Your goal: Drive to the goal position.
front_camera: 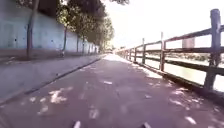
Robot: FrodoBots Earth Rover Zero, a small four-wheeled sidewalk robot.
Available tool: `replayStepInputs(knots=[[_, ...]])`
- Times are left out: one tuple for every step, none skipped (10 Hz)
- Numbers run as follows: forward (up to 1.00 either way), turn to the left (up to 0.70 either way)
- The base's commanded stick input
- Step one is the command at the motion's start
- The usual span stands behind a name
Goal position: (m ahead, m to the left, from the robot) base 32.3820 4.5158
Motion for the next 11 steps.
replayStepInputs(knots=[[0.85,0.00],[0.85,0.00],[0.85,0.00],[0.85,0.00],[0.85,0.00],[0.85,0.00],[0.85,0.00],[0.85,0.00],[0.85,0.00],[0.85,0.00],[0.85,0.00]])
